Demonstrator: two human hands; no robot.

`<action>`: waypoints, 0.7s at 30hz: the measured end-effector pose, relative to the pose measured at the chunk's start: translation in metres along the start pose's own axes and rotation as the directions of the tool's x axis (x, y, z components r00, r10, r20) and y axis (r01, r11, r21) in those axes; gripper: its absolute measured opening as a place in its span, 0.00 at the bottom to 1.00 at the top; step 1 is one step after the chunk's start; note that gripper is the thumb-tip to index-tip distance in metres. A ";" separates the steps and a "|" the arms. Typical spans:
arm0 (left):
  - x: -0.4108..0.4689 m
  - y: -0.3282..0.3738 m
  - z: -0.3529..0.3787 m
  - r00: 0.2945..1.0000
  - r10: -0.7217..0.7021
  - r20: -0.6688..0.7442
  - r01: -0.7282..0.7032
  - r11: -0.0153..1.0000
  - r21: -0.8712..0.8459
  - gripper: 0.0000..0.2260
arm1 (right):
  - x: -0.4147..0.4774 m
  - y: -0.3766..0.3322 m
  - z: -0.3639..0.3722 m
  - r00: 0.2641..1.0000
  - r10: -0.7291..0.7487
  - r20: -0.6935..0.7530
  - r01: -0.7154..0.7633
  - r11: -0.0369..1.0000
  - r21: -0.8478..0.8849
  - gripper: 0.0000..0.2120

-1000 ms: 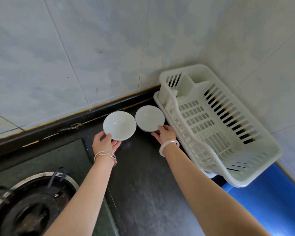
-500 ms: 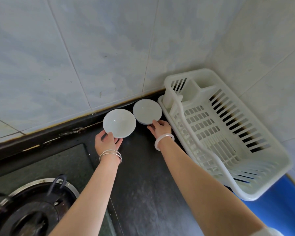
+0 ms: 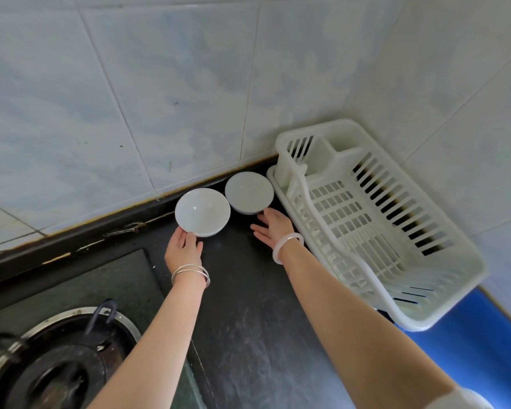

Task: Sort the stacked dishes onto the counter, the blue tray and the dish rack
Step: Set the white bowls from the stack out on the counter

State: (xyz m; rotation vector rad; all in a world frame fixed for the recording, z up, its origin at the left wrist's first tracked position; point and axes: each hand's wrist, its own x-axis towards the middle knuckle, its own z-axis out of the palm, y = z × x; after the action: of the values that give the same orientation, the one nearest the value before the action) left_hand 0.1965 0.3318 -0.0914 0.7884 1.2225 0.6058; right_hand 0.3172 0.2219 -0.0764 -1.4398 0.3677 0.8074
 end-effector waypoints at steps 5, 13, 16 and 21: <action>-0.032 -0.008 -0.016 0.984 -0.004 0.179 -0.026 0.987 0.160 0.16 | -0.048 -0.006 -0.024 1.000 -0.010 0.018 0.012 0.998 -0.063 0.18; -0.139 -0.043 -0.042 0.805 -0.117 0.582 -0.239 0.833 0.498 0.09 | -0.184 0.020 -0.121 0.985 -0.160 -0.068 0.148 0.977 -0.154 0.08; -0.188 -0.063 -0.050 0.703 -0.168 0.691 -0.391 0.721 0.573 0.10 | -0.229 0.049 -0.171 0.963 -0.210 -0.168 0.163 0.952 -0.259 0.08; -0.265 -0.100 -0.068 0.532 -0.321 0.784 -0.564 0.556 0.611 0.10 | -0.296 0.115 -0.253 0.877 -0.294 -0.380 0.110 0.893 -0.437 0.08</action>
State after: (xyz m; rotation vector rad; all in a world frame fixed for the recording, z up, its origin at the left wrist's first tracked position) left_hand 0.0651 0.0804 -0.0270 1.7755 0.3923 -0.3812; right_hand 0.0947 -0.1076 0.0044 -2.0255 0.3901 0.3833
